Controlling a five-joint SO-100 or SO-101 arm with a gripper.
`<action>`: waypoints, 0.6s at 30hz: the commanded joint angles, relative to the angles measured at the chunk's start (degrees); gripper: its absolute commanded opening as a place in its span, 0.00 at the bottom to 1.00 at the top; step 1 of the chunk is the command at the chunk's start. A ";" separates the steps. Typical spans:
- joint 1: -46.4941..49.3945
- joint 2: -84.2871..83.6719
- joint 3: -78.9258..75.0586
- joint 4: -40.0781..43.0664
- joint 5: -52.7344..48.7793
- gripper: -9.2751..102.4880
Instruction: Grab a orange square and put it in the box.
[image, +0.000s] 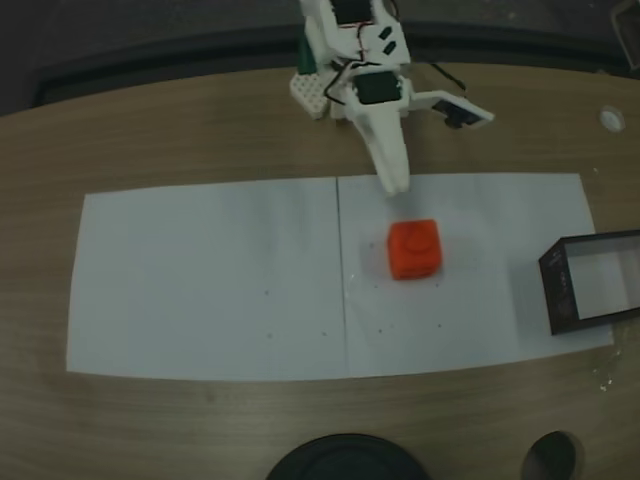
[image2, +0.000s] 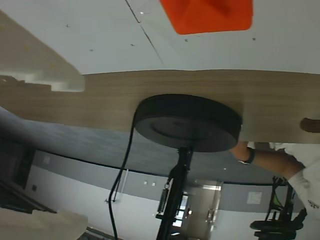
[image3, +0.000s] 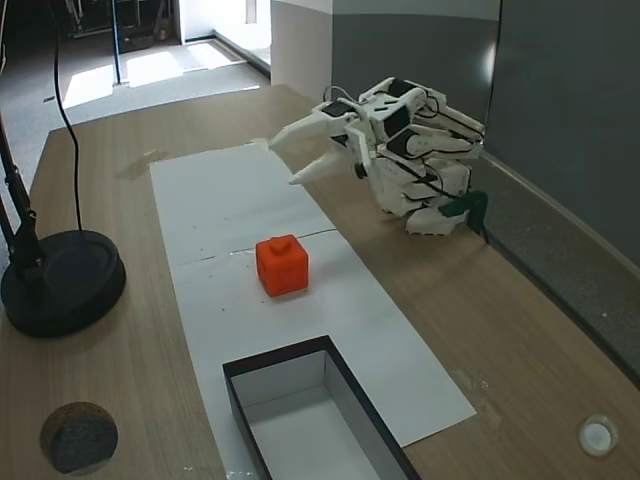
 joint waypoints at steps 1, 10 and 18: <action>-2.55 -4.04 -5.45 1.05 2.37 0.36; -2.99 -33.40 -16.88 1.76 3.34 0.39; -6.50 -61.87 -30.50 2.64 3.43 0.39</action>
